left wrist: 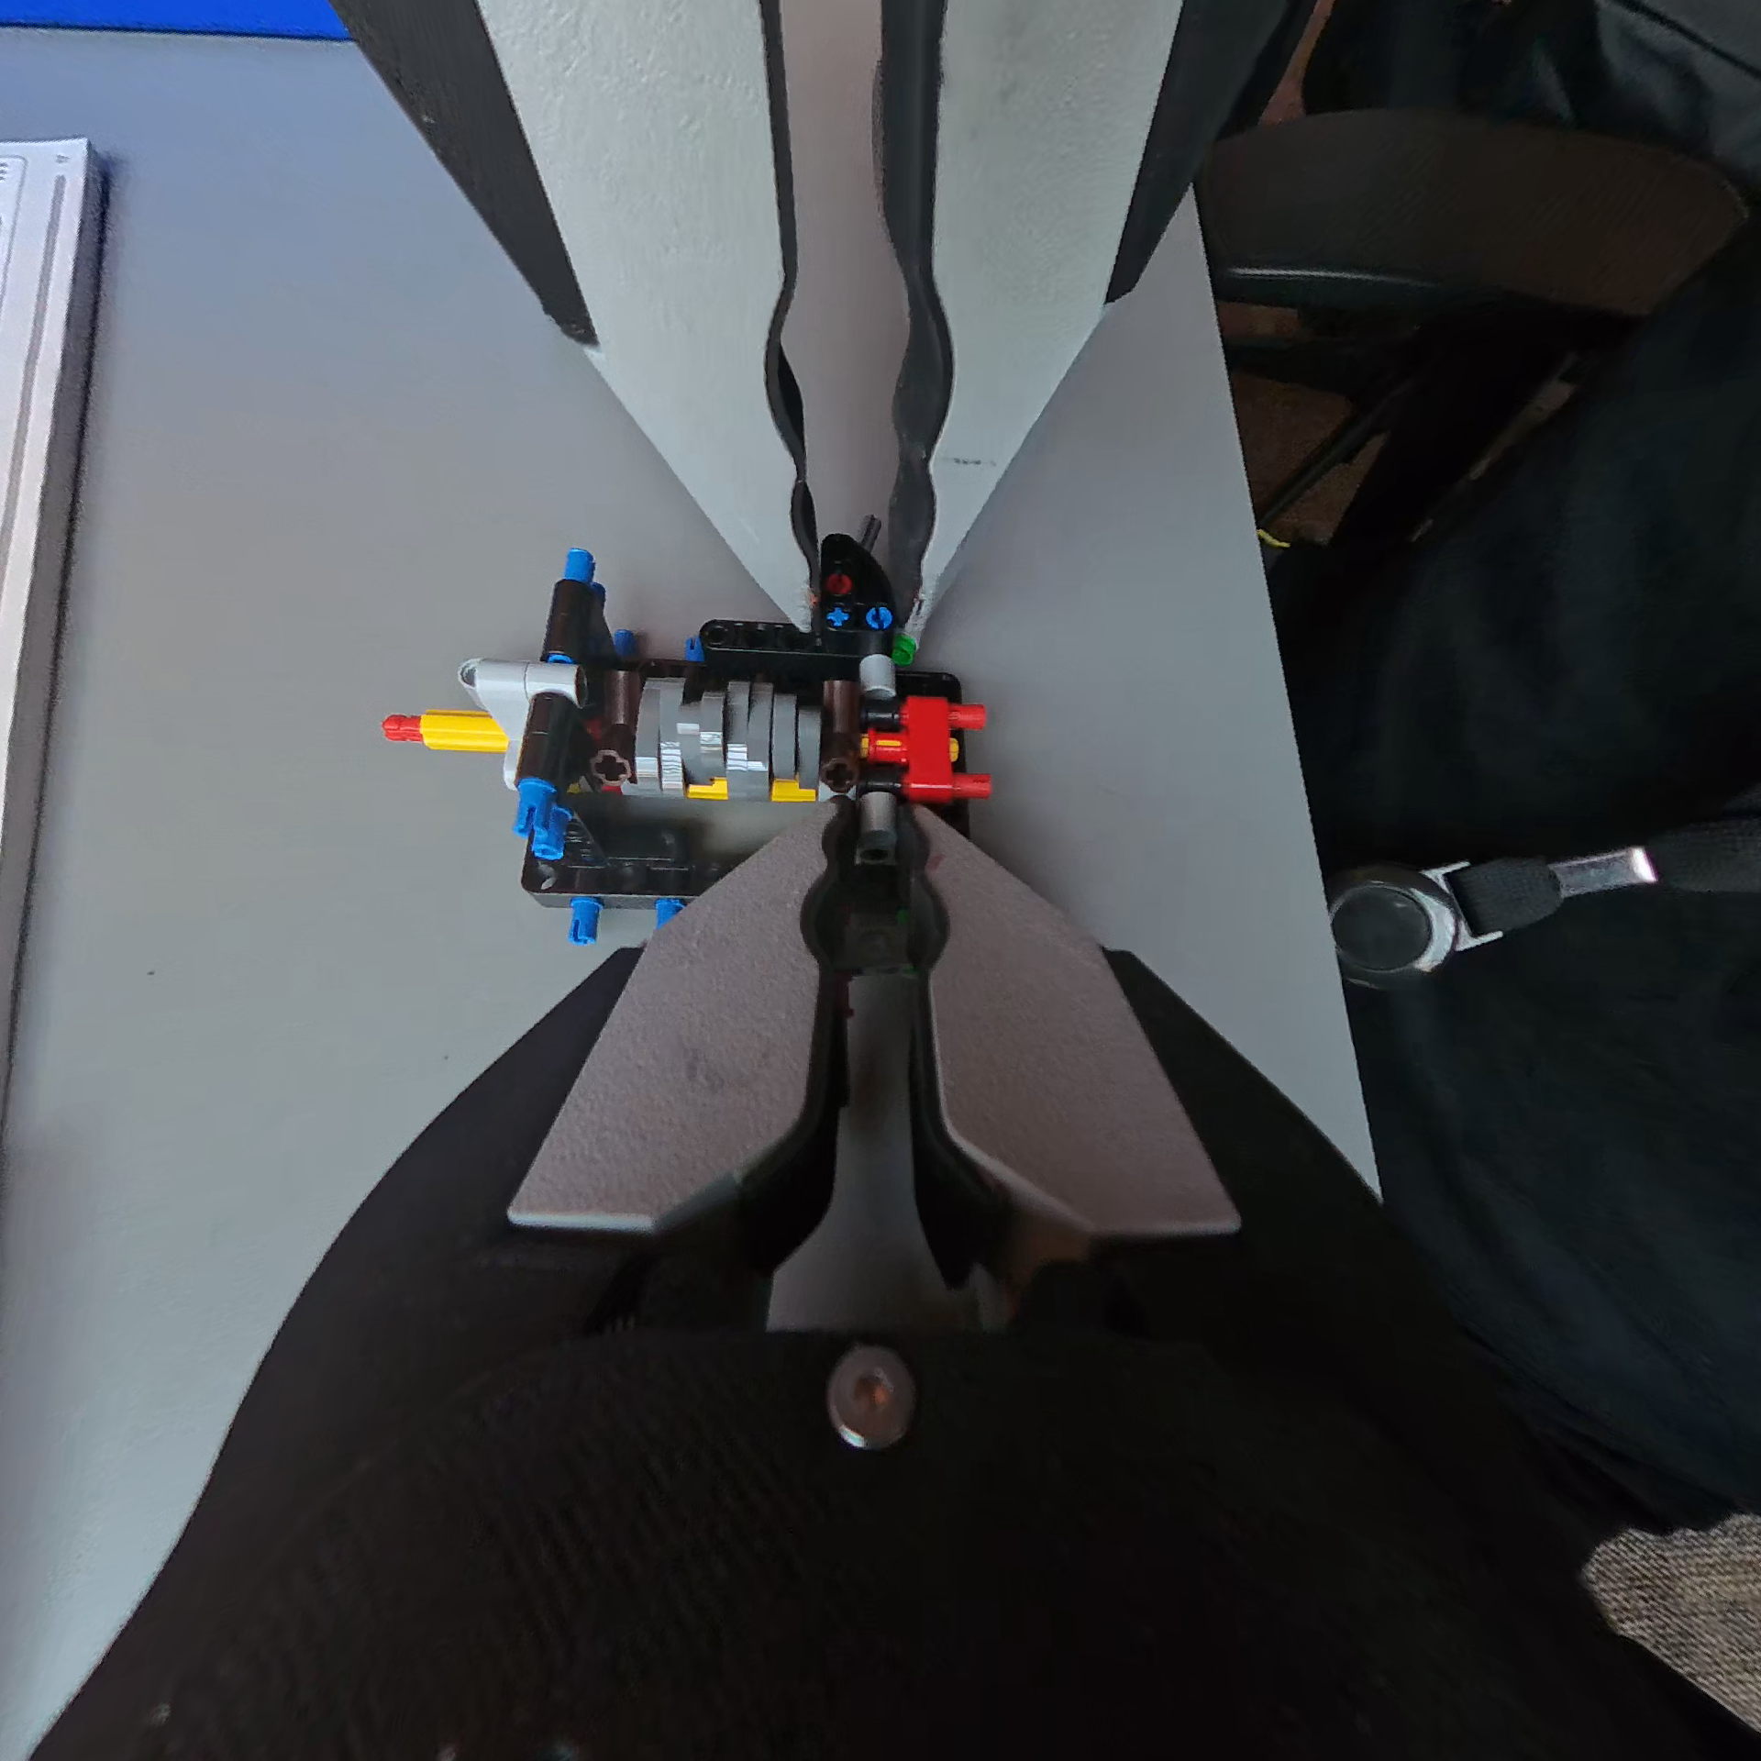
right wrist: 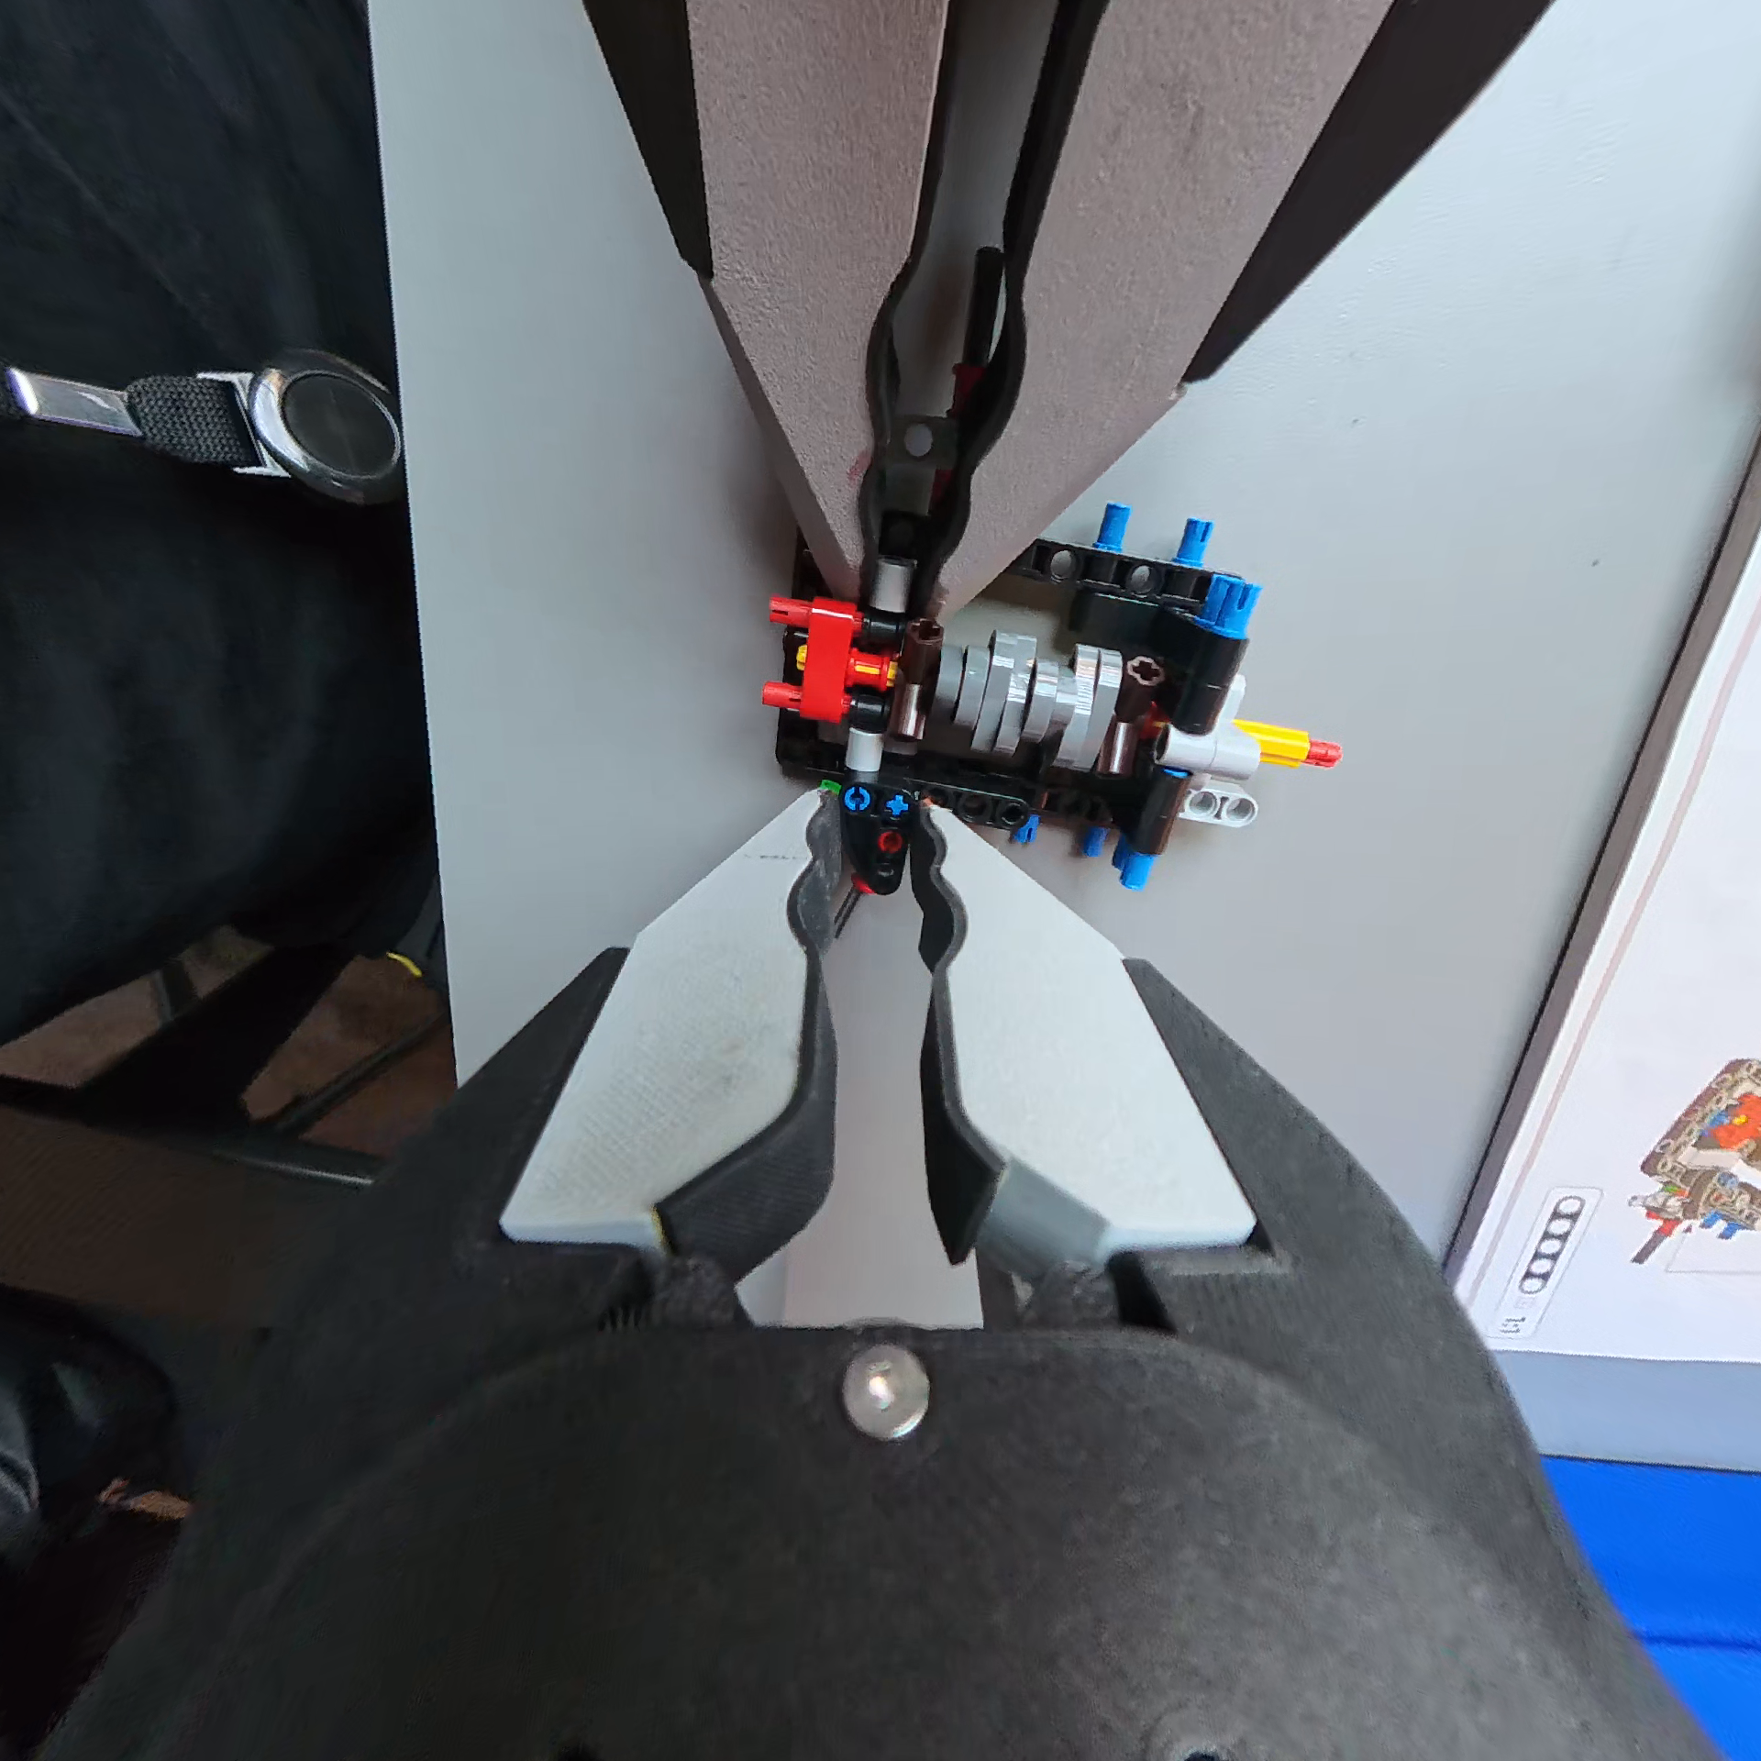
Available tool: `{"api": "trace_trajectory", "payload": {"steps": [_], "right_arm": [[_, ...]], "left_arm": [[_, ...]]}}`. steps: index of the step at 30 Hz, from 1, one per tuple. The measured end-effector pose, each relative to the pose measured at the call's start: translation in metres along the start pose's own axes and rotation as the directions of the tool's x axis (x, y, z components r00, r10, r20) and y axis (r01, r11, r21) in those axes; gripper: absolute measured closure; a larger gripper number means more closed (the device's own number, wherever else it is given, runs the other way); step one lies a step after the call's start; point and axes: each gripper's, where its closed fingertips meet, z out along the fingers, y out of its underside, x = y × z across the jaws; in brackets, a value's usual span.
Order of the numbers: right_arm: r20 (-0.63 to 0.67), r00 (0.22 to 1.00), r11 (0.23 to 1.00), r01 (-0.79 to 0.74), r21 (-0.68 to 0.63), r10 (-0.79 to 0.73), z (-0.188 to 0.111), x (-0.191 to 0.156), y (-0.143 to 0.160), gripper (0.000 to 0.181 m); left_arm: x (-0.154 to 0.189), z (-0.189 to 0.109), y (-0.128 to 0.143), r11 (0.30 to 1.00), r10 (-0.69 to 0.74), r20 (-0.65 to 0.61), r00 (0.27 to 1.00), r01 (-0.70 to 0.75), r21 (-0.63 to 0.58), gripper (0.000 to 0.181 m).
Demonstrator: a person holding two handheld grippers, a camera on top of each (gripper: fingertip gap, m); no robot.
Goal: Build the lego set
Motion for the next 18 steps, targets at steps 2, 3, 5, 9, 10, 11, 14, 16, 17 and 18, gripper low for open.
{"api": "trace_trajectory", "payload": {"steps": [2, 3, 5, 9, 10, 11, 14, 16, 17, 18], "right_arm": [[0.003, 1.0, 1.0, 0.011, -0.017, -0.01, 0.0001, -0.0001, 0.0002, 0.169], [0.0, 1.0, 1.0, 0.02, -0.022, -0.02, 0.0003, -0.0001, 0.0003, 0.169], [-0.005, 0.999, 0.999, 0.035, -0.019, -0.035, 0.0004, 0.0, 0.0002, 0.169], [-0.025, 0.996, 0.996, 0.085, -0.028, -0.086, 0.0007, 0.0, 0.0002, 0.17], [-0.027, 0.995, 0.995, 0.096, -0.035, -0.097, 0.0008, 0.0002, 0.0001, 0.169], [-0.038, 0.993, 0.993, 0.112, -0.041, -0.114, 0.001, 0.0001, -0.0001, 0.17], [-0.081, 0.986, 0.989, 0.139, -0.053, -0.143, 0.0014, -0.0006, -0.0002, 0.17], [-0.072, 0.991, 0.994, 0.109, -0.025, -0.111, 0.0013, -0.0005, -0.0004, 0.17], [-0.059, 0.993, 0.995, 0.099, -0.009, -0.099, 0.0012, -0.0005, -0.0003, 0.169], [-0.051, 0.994, 0.995, 0.1, -0.006, -0.1, 0.0011, -0.0005, -0.0003, 0.169]], "left_arm": [[0.0, 0.0, 0.0, 1.0, -0.001, -0.001, 1.0, 0.001, 0.0, 0.177], [-0.0001, -0.0001, 0.0, 1.0, 0.0, 0.0, 1.0, 0.0, 0.0, 0.176], [0.0, -0.0001, 0.0, 1.0, -0.001, -0.001, 1.0, 0.001, 0.0, 0.176], [0.0001, 0.0, 0.0, 1.0, -0.007, -0.007, 1.0, 0.007, 0.0, 0.177], [0.0001, -0.0001, 0.0, 1.0, -0.007, -0.008, 1.0, 0.007, 0.0, 0.177], [0.0001, -0.0003, 0.0001, 1.0, -0.008, -0.008, 1.0, 0.008, 0.0, 0.176], [0.0004, -0.0005, 0.0002, 1.0, -0.001, -0.005, 1.0, 0.001, 0.0, 0.176], [0.0005, -0.0004, 0.0002, 1.0, -0.002, -0.006, 1.0, 0.002, 0.0, 0.176], [0.0005, -0.0004, 0.0003, 1.0, -0.003, -0.007, 1.0, 0.003, 0.0, 0.176], [0.0004, -0.0004, 0.0002, 1.0, -0.004, -0.008, 1.0, 0.004, 0.0, 0.176]]}}
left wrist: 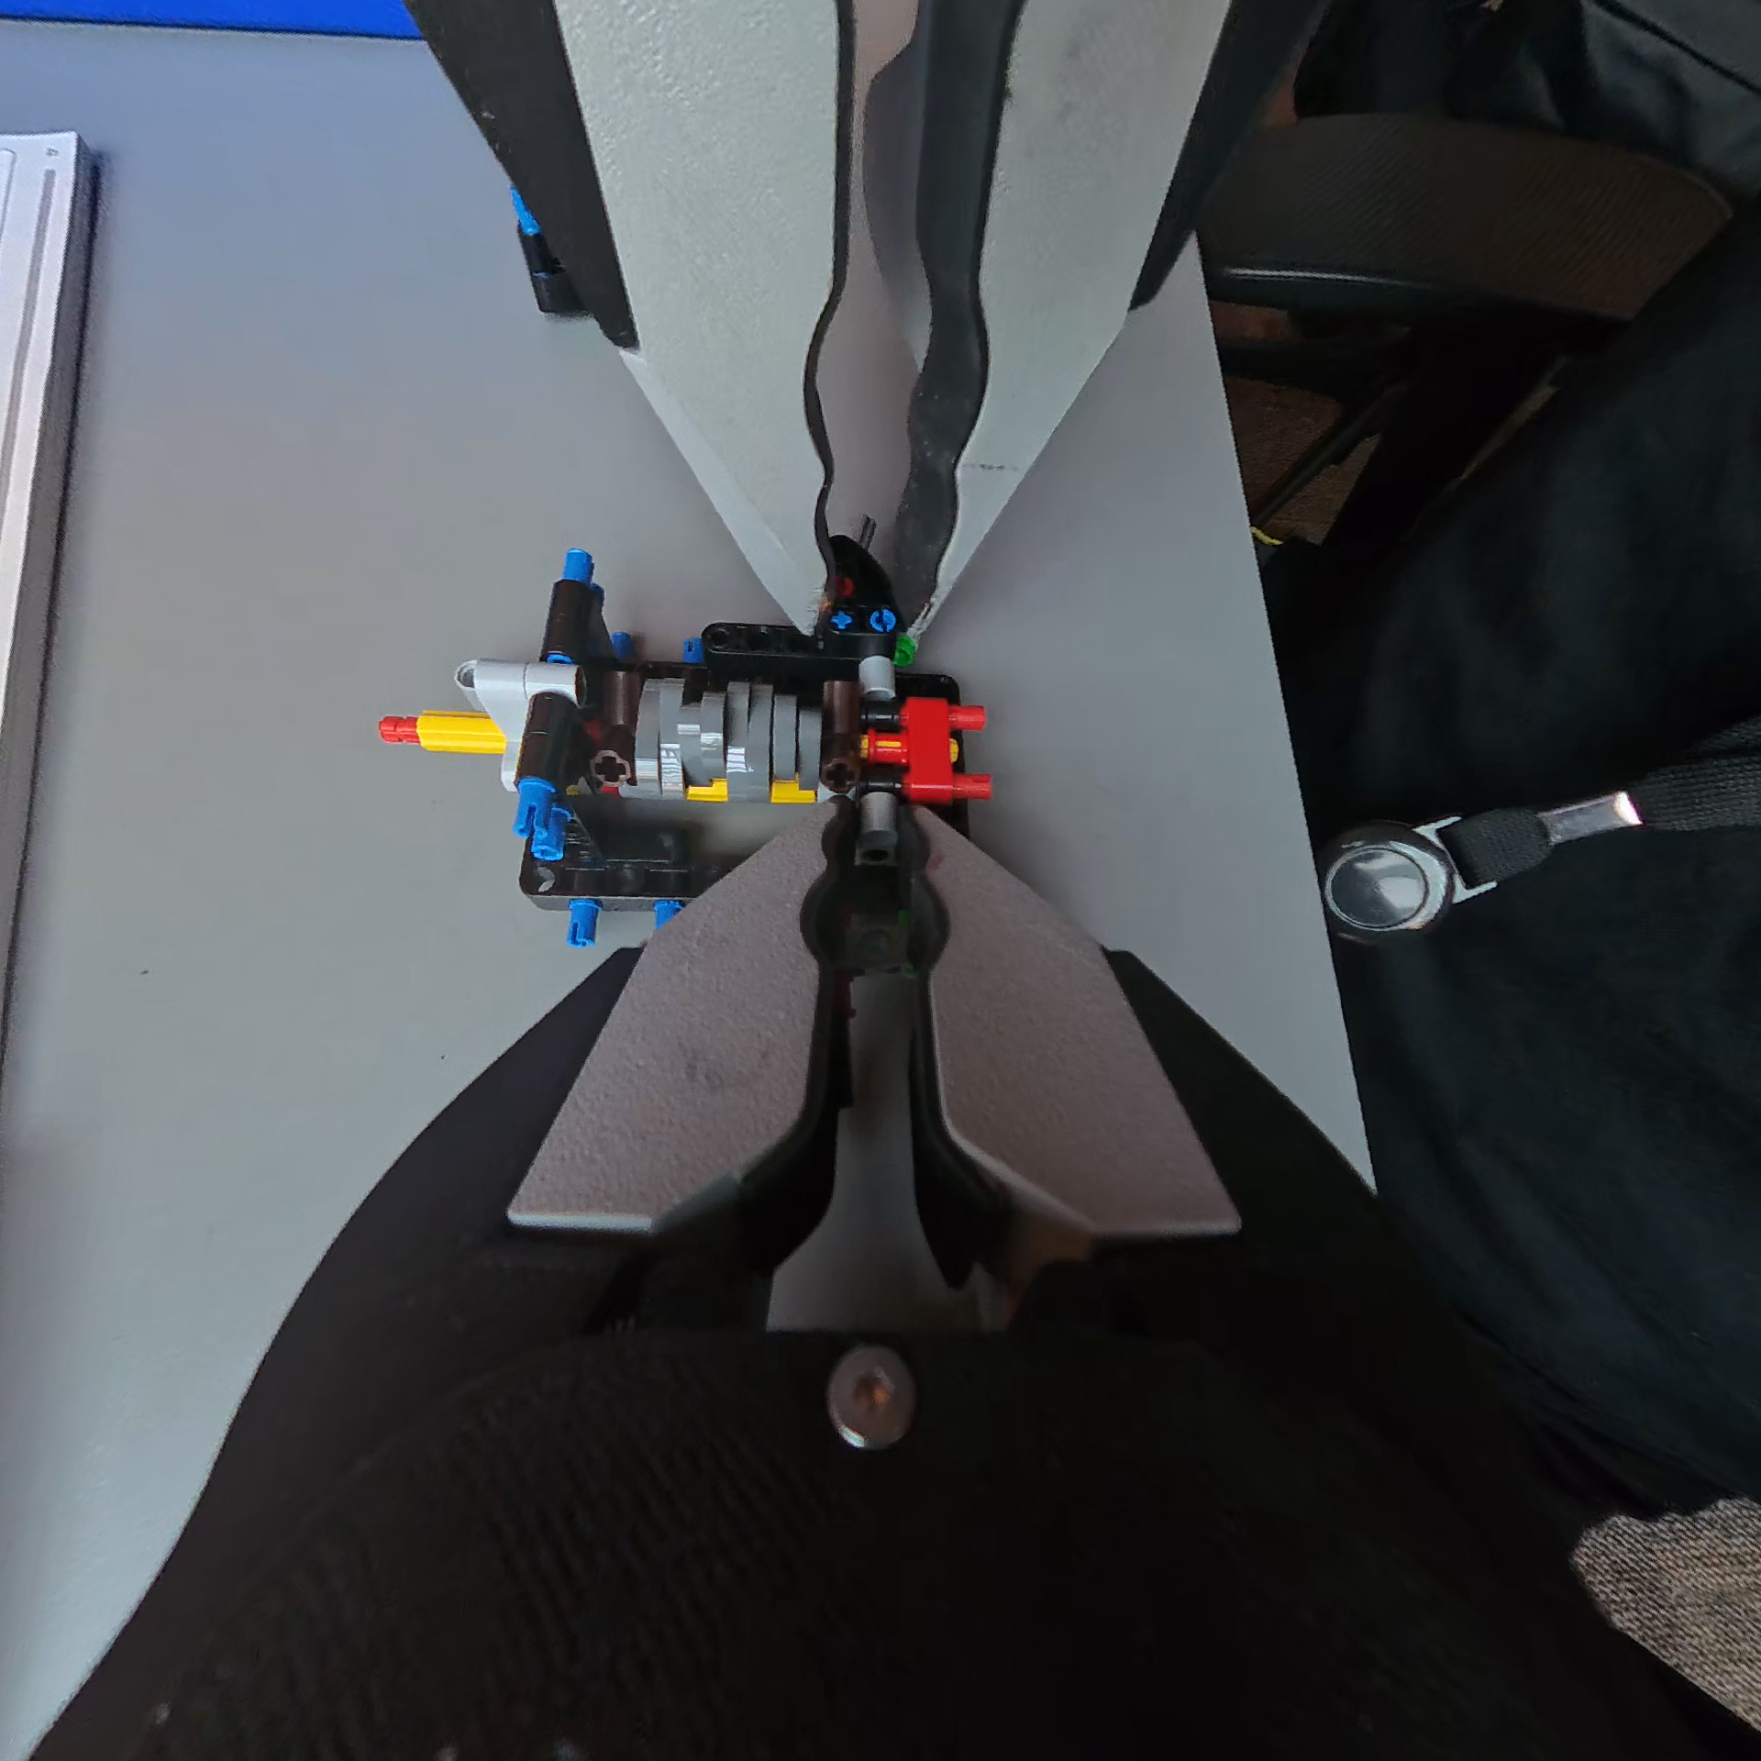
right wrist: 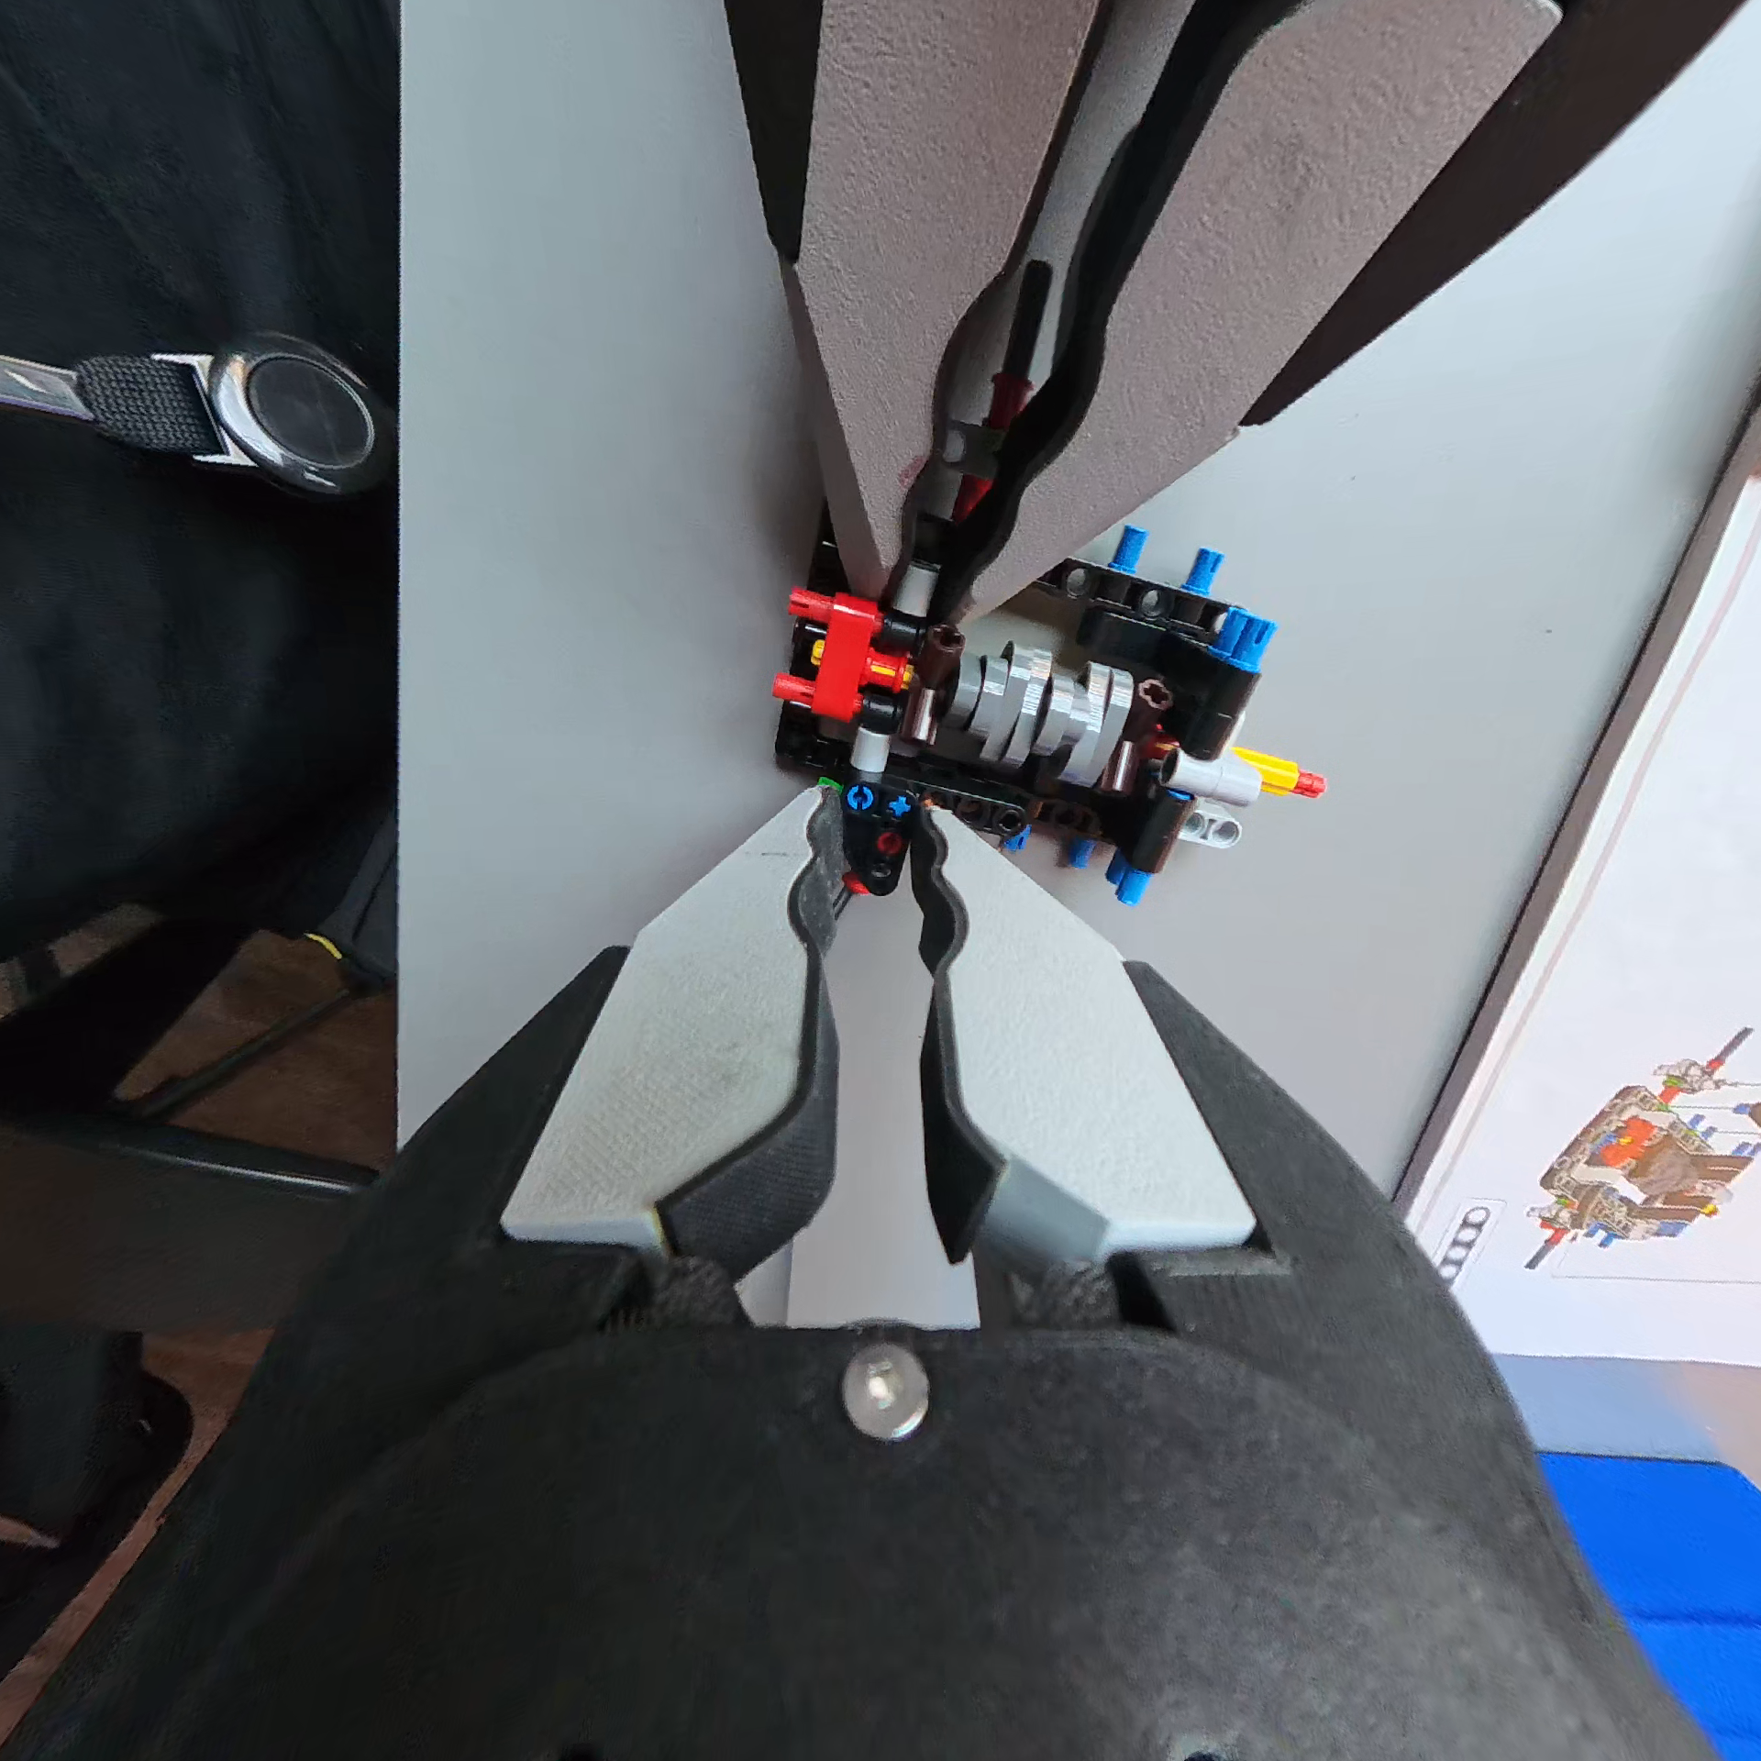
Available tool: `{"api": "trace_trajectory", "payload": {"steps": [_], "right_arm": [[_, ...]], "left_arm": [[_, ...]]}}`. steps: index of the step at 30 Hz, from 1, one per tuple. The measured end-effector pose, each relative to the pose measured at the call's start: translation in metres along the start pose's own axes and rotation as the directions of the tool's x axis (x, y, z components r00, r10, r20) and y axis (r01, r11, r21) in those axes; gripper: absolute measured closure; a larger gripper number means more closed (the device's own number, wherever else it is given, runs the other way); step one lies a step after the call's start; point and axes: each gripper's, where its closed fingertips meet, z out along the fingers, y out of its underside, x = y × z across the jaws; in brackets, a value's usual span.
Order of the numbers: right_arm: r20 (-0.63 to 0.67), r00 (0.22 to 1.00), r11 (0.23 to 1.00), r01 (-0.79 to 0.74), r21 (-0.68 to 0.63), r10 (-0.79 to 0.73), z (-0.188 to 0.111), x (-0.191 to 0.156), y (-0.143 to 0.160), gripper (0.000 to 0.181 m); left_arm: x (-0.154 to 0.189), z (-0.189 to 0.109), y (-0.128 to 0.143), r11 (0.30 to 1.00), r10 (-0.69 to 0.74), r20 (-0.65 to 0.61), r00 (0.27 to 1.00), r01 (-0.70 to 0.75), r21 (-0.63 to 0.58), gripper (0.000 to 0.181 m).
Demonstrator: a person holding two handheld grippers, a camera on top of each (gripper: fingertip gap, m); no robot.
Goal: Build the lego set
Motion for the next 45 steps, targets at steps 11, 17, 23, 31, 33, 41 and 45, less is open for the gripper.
{"api": "trace_trajectory", "payload": {"steps": [11, 17, 23, 31, 33, 41, 45], "right_arm": [[0.011, 0.996, 0.994, 0.094, -0.054, -0.093, 0.0, -0.001, 0.0, 0.17], [0.027, 0.997, 0.997, 0.071, -0.02, -0.07, 0.0, -0.001, -0.001, 0.169], [0.101, 0.995, 0.996, -0.017, 0.089, 0.008, 0.001, -0.002, -0.002, 0.169], [0.088, 0.994, 0.998, 0.058, 0.033, -0.061, 0.002, -0.002, -0.001, 0.169], [0.104, 0.995, 0.996, -0.016, 0.091, 0.007, 0.001, 0.002, -0.002, 0.169], [-0.026, 0.997, 0.94, -0.055, 0.337, 0.068, -0.023, 0.005, -0.01, 0.169], [0.011, 0.98, 0.799, -0.169, 0.577, 0.2, -0.055, 0.008, -0.009, 0.158]], "left_arm": [[0.001, 0.0, 0.0, 1.0, 0.001, -0.003, 1.0, -0.001, 0.0, 0.176], [0.001, 0.0, 0.001, 1.0, 0.0, -0.002, 1.0, 0.0, 0.0, 0.176], [0.001, 0.0, 0.001, 1.0, -0.001, 0.002, 1.0, 0.001, 0.0, 0.176], [0.0, 0.0, 0.001, 1.0, -0.001, 0.005, 1.0, 0.001, 0.0, 0.176], [-0.003, -0.001, 0.001, 1.0, -0.009, 0.027, 1.0, 0.008, 0.003, 0.176], [-0.005, -0.003, 0.002, 1.0, -0.031, 0.003, 1.0, 0.031, 0.004, 0.176], [-0.009, -0.01, 0.007, 1.0, -0.024, -0.054, 0.998, 0.024, -0.003, 0.176]]}}
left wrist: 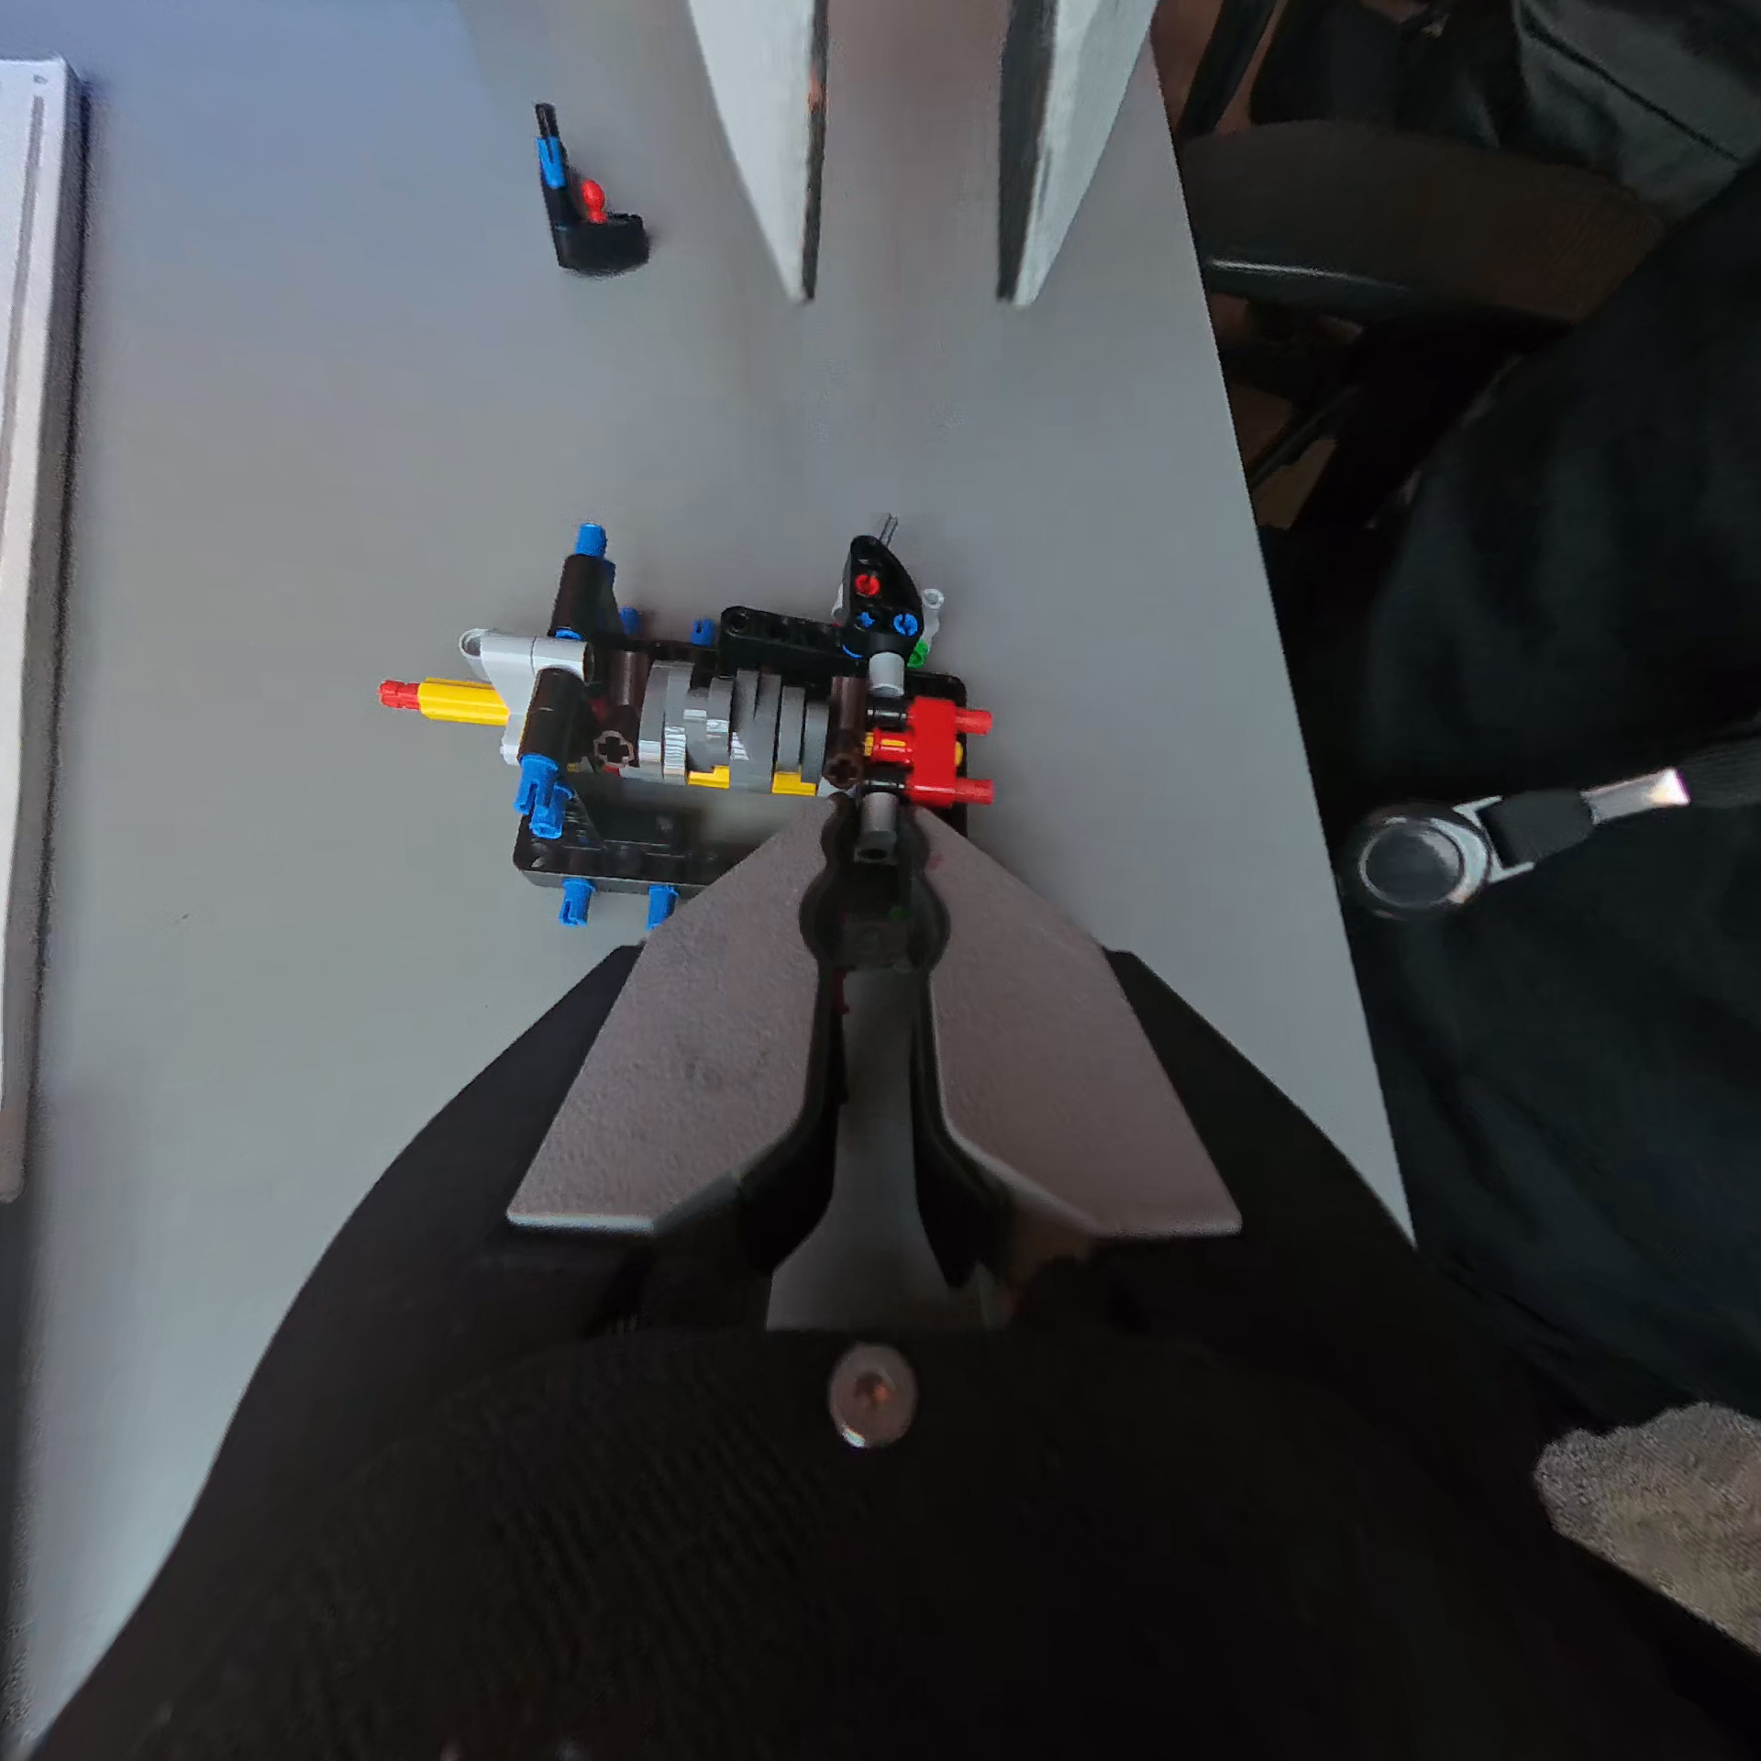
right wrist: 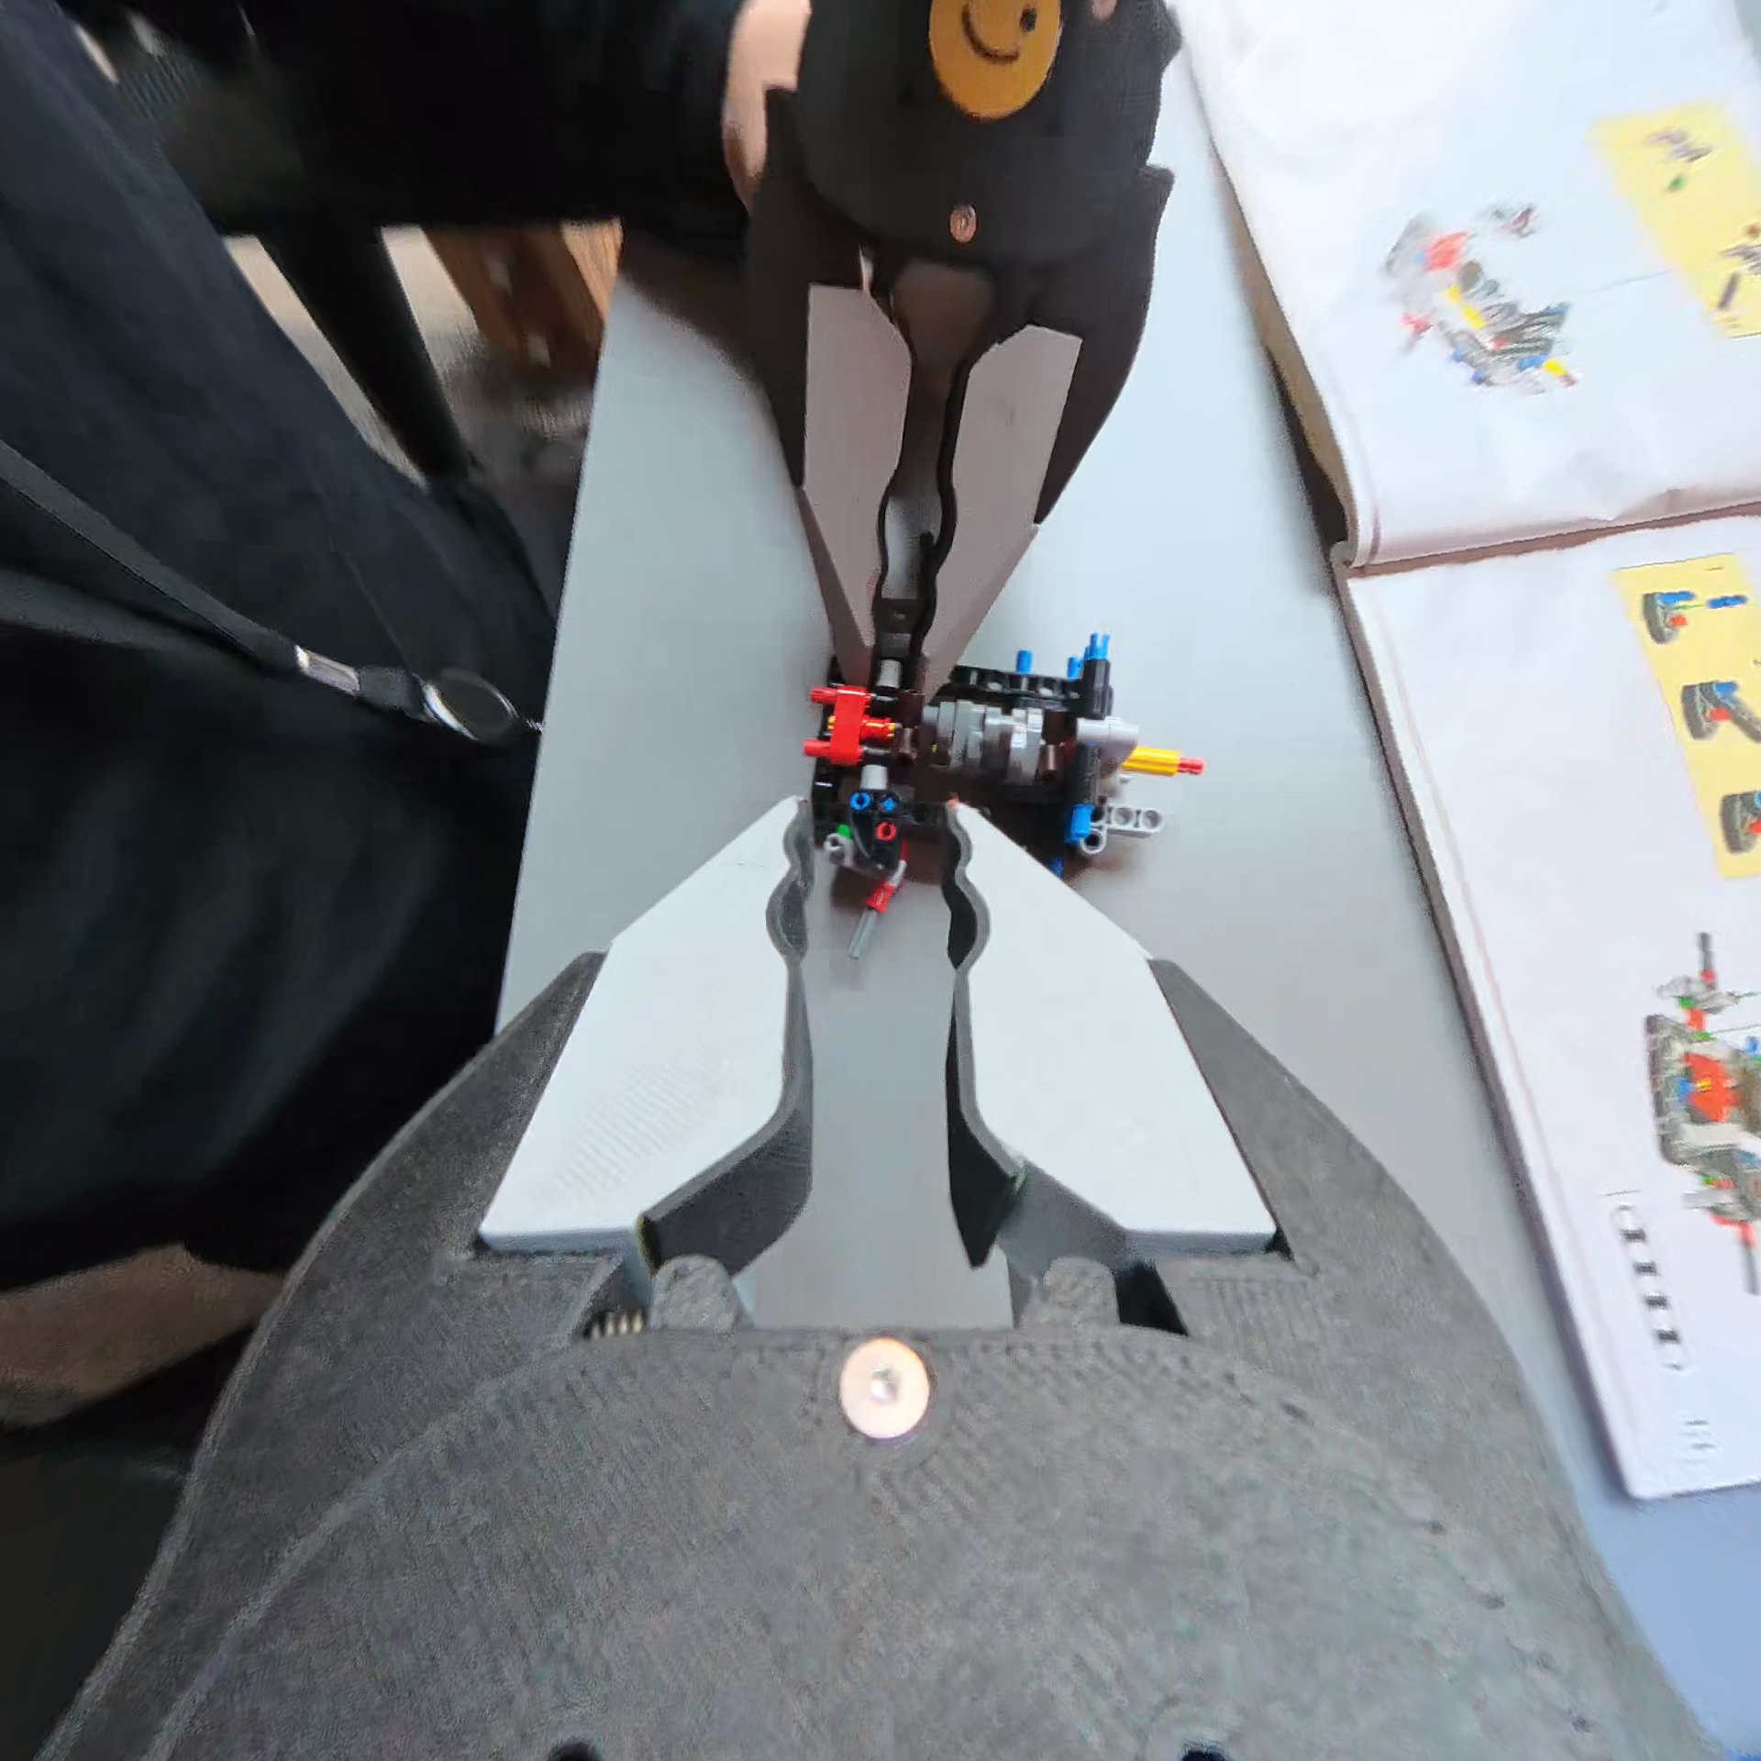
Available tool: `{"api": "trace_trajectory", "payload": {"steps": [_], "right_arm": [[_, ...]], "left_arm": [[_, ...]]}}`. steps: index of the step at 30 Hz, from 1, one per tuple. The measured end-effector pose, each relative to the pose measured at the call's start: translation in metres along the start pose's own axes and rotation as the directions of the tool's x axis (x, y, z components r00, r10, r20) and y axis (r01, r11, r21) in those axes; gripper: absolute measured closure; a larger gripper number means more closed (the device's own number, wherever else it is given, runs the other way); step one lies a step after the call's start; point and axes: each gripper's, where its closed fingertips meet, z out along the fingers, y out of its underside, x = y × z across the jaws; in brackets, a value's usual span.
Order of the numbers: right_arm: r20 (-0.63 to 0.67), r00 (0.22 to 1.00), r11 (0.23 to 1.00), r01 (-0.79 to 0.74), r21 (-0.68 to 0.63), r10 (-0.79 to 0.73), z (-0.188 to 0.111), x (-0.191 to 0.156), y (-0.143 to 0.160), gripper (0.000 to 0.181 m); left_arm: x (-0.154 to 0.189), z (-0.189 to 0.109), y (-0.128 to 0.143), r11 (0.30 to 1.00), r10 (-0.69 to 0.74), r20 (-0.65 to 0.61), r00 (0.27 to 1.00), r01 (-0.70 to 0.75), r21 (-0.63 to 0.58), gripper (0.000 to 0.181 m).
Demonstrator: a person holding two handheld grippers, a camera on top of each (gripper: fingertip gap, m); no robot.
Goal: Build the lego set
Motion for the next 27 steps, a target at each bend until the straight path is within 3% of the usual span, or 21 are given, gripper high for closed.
{"api": "trace_trajectory", "payload": {"steps": [5, 7, 10, 14, 17, 22, 27], "right_arm": [[0.029, 0.99, 0.975, -0.143, 0.17, 0.14, 0.005, -0.006, 0.016, 0.156], [0.007, 0.98, 0.959, -0.194, 0.206, 0.197, 0.01, -0.002, 0.023, 0.157], [0.035, 0.982, 0.946, -0.189, 0.262, 0.187, 0.011, -0.006, 0.029, 0.147], [-0.026, 0.997, 0.974, -0.068, 0.217, 0.075, 0.014, -0.001, 0.048, 0.138], [-0.185, 0.982, 0.976, 0.079, 0.202, -0.041, 0.016, 0.009, 0.04, 0.132], [-0.414, 0.864, 0.898, 0.393, 0.196, -0.288, 0.013, -0.002, -0.005, 0.132], [-0.564, 0.672, 0.778, 0.624, 0.079, -0.481, 0.017, -0.011, -0.03, 0.131]], "left_arm": [[0.002, -0.013, 0.011, 0.998, 0.054, -0.129, 0.99, -0.058, -0.022, 0.175], [-0.005, -0.017, 0.003, 0.996, 0.086, -0.074, 0.994, -0.084, 0.03, 0.177], [0.002, -0.025, -0.009, 0.992, 0.045, -0.152, 0.987, -0.026, 0.122, 0.177], [0.001, -0.034, -0.013, 0.98, -0.093, -0.308, 0.947, 0.141, 0.139, 0.177], [0.008, -0.047, -0.021, 0.964, -0.078, -0.413, 0.907, 0.175, 0.201, 0.177], [0.027, -0.063, -0.032, 0.944, 0.036, -0.52, 0.854, 0.143, 0.299, 0.178], [0.047, -0.061, -0.033, 0.949, 0.141, -0.57, 0.809, 0.054, 0.311, 0.177]]}}
